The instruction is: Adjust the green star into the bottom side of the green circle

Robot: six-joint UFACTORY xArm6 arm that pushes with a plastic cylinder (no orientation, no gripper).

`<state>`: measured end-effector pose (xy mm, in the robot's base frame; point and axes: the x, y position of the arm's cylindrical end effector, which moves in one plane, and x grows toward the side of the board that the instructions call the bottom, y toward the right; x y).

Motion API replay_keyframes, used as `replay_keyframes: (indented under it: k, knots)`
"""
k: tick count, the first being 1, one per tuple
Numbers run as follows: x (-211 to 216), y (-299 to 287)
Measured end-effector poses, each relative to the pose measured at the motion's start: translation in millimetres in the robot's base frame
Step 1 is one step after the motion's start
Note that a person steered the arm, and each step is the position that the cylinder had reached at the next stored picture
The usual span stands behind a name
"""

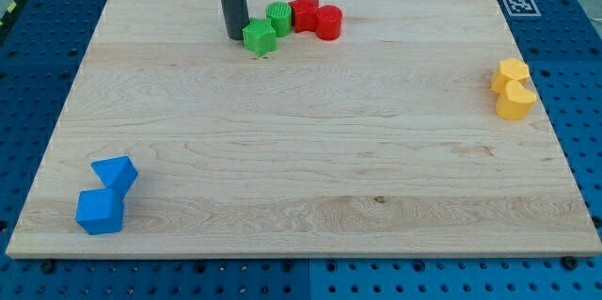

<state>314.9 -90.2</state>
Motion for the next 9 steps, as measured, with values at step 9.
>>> replay_keyframes:
  k: [9]
  knots:
    - [36.3,8.7]
